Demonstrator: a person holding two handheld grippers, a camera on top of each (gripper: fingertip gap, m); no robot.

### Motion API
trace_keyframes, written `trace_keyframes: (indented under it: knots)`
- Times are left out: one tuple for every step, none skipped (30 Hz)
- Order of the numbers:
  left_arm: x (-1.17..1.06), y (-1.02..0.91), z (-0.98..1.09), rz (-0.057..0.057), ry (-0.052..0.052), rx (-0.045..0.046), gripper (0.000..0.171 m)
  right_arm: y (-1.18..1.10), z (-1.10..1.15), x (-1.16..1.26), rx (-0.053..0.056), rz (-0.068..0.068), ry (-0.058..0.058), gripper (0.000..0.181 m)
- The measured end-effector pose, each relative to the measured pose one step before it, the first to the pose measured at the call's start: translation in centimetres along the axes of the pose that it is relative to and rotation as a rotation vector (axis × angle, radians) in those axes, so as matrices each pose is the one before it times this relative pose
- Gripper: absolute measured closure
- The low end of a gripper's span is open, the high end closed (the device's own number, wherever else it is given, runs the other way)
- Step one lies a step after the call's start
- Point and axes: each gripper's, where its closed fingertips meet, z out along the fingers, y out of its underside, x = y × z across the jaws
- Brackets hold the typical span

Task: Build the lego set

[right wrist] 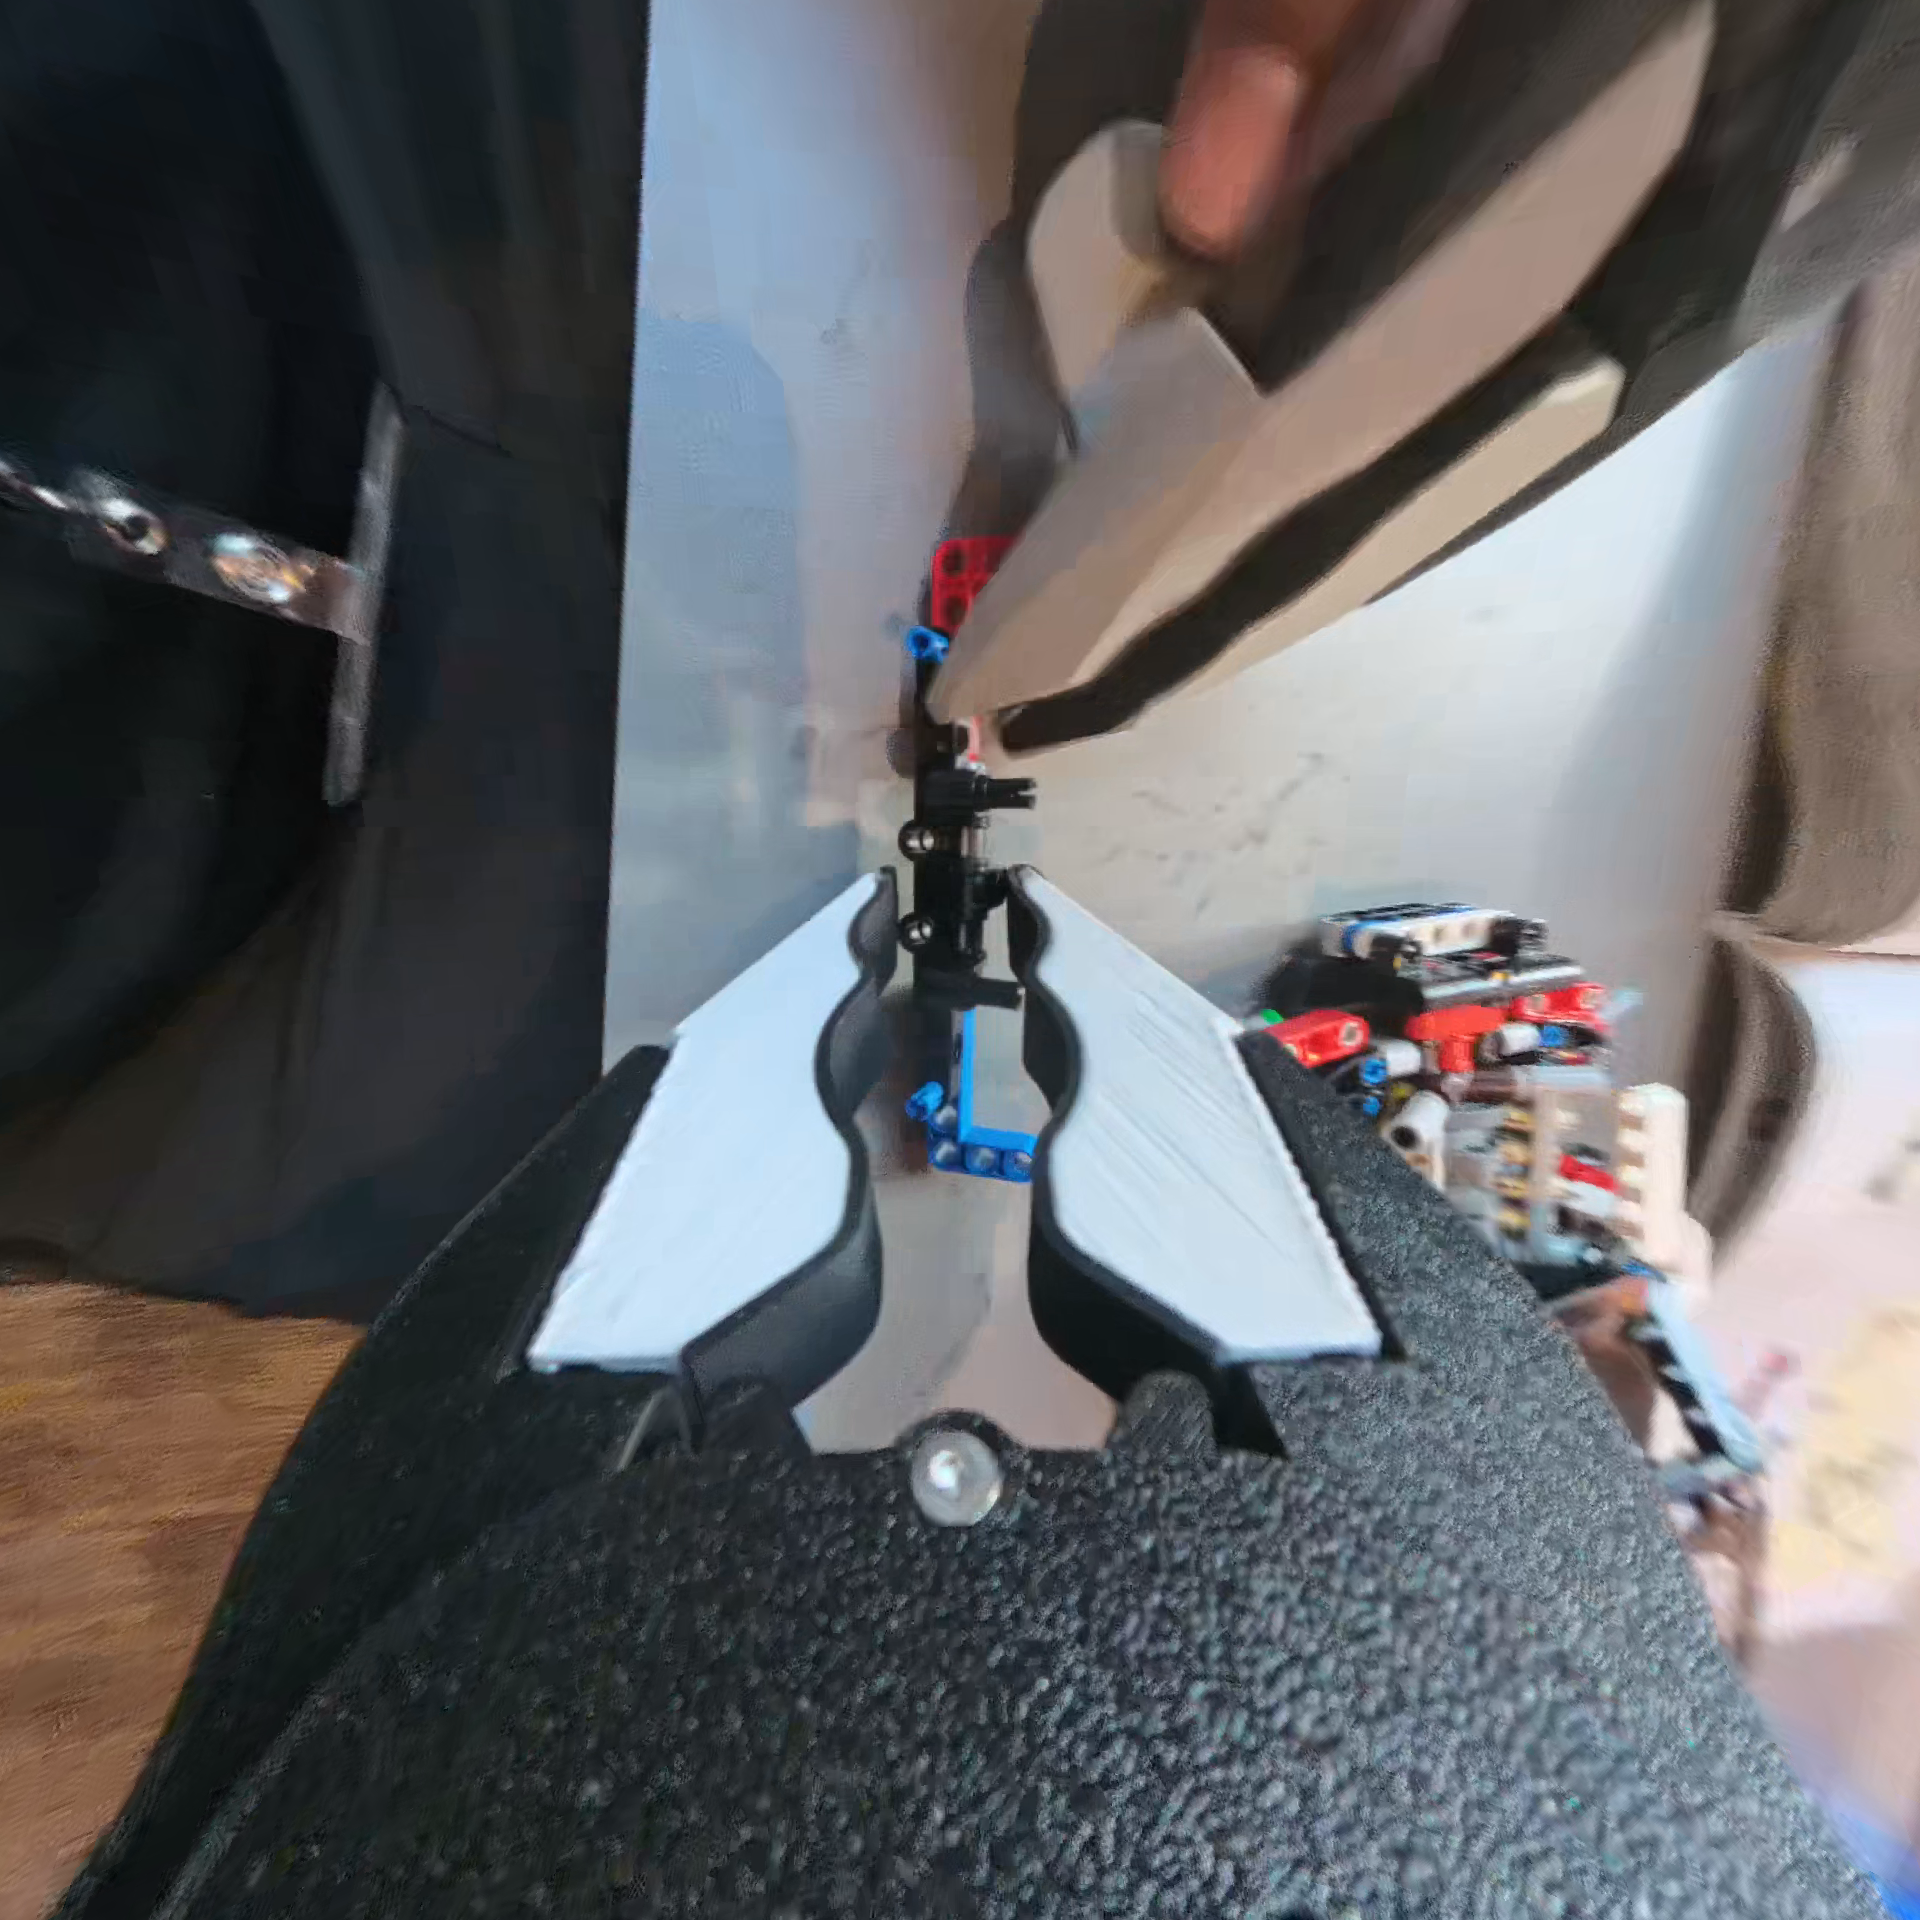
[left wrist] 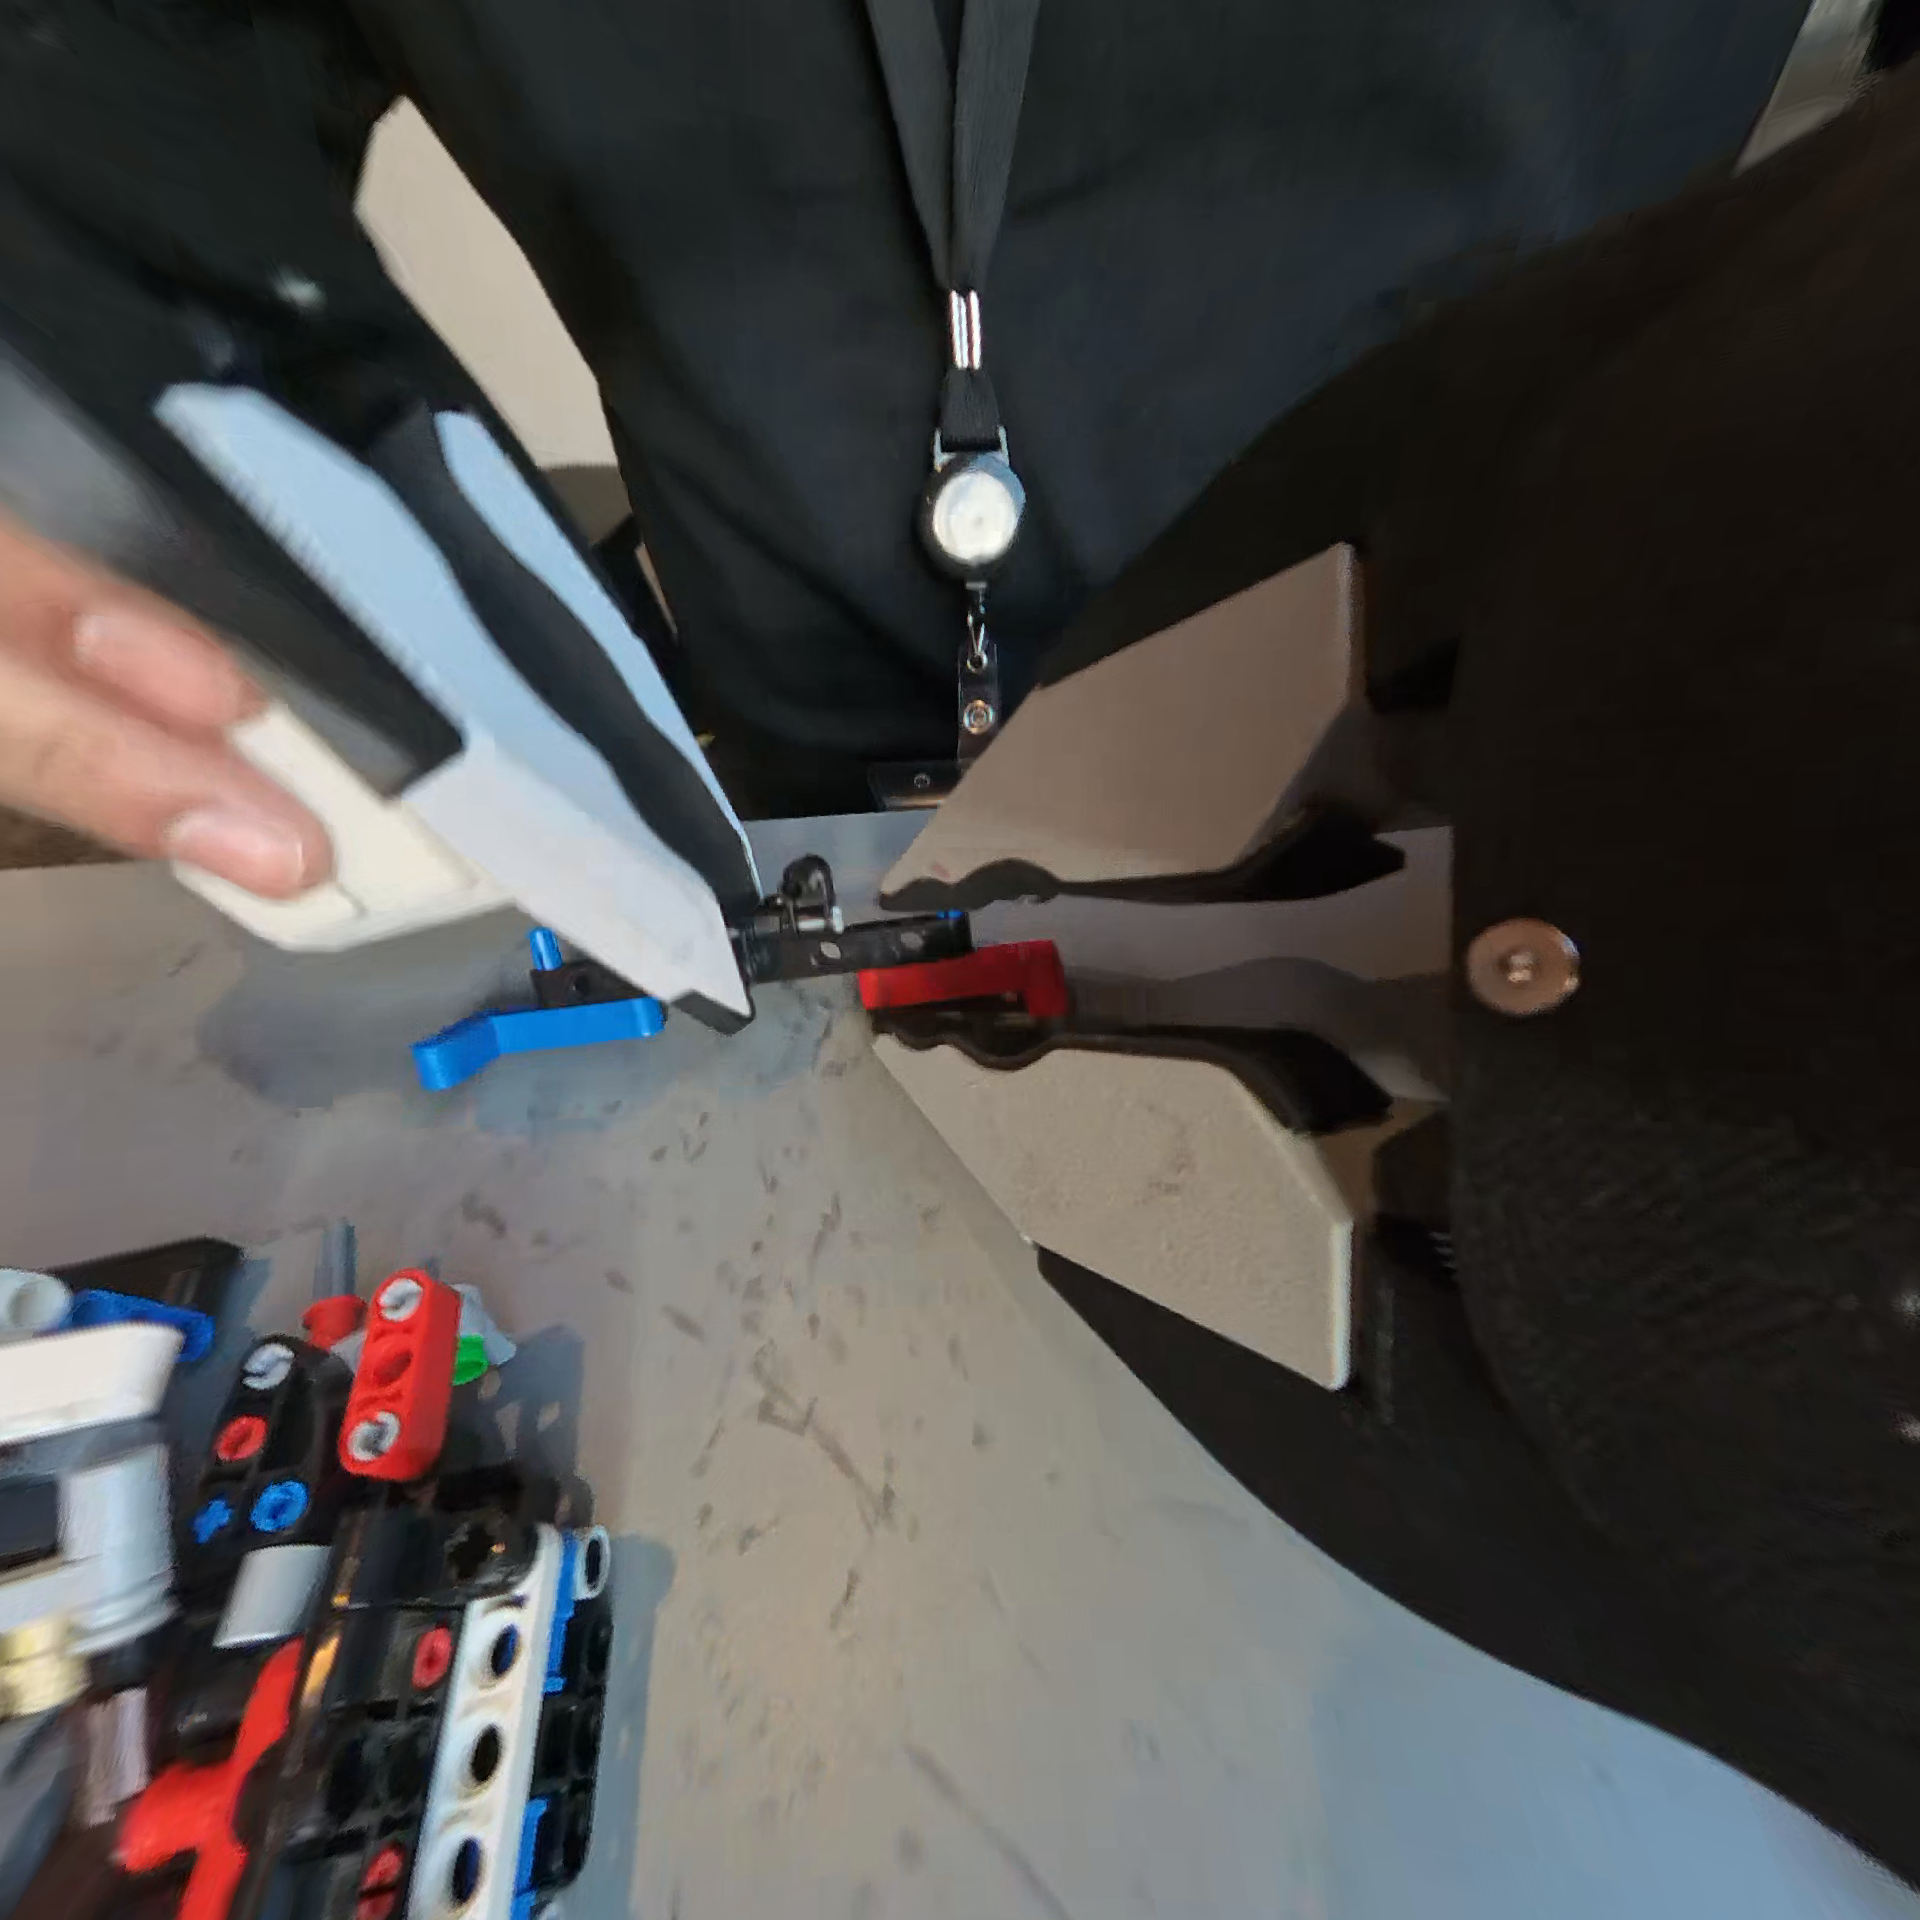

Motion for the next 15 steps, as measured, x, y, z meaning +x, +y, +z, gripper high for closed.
trace_keyframes:
  knots:
    - [0.047, -0.139, -0.249, 0.0409, -0.0395, 0.01655, 0.147, 0.029, 0.043, 0.024, 0.011, 0.0425, -0.0657, 0.161]
    - [-0.188, 0.062, -0.238, 0.0311, -0.0579, 0.00382, 0.136, 0.145, 0.075, 0.052, 0.0002, 0.05, -0.0705, 0.162]
    - [-0.16, 0.229, -0.179, 0.0348, -0.0571, -0.00646, 0.131, 0.093, 0.037, 0.176, -0.0073, 0.0509, -0.0626, 0.162]
    - [0.15, 0.155, -0.072, 0.0475, -0.0422, 0.00049, 0.13, 0.022, 0.045, 0.351, -0.0043, 0.0474, -0.0429, 0.163]
    - [0.127, 0.062, 0.054, 0.0457, -0.0425, 0.00742, 0.131, 0.036, 0.043, 0.217, -0.0047, 0.0424, -0.0413, 0.16]
    - [-0.088, 0.107, 0.16, 0.0349, -0.048, 0.00169, 0.134, 0.053, -0.012, 0.071, -0.0101, 0.0308, -0.0353, 0.158]
    - [-0.183, 0.332, 0.269, 0.0259, -0.0419, -0.01099, 0.142, -0.083, -0.135, 0.291, -0.0018, 0.0126, -0.0031, 0.156]
    - [-0.335, 0.201, 0.22, 0.0212, -0.0376, -0.00331, 0.153, -0.229, -0.29, 0.299, 0.0121, 0.0034, 0.0149, 0.154]
    - [-0.199, 0.021, 0.053, 0.0144, -0.0199, 0.00911, 0.156, -0.21, -0.426, 0.031, 0.0152, 0.0062, 0.007, 0.152]
    - [-0.09, 0.015, 0.027, 0.0057, -0.0028, 0.00674, 0.158, -0.189, -0.539, -0.015, 0.0181, 0.0126, 0.0103, 0.149]
    - [-0.039, -0.012, -0.007, -0.0006, 0.0075, 0.0071, 0.16, -0.14, -0.606, -0.017, 0.0223, 0.0158, 0.013, 0.147]
    - [-0.036, -0.033, 0.004, -0.0089, 0.0128, 0.00845, 0.163, 0.026, -0.724, 0.07, 0.0199, 0.015, 0.0221, 0.145]
    - [0.0, -0.029, -0.004, -0.0132, 0.018, 0.00856, 0.165, 0.037, -0.854, 0.166, 0.0278, 0.014, 0.0324, 0.144]
    - [0.008, -0.03, -0.018, -0.0127, 0.0212, 0.00915, 0.165, 0.038, -0.987, 0.091, 0.0352, 0.0174, 0.0301, 0.144]
    - [0.011, -0.02, -0.026, -0.0147, 0.0212, 0.00812, 0.164, 0.093, -1.052, 0.04, 0.0371, 0.0223, 0.0286, 0.144]
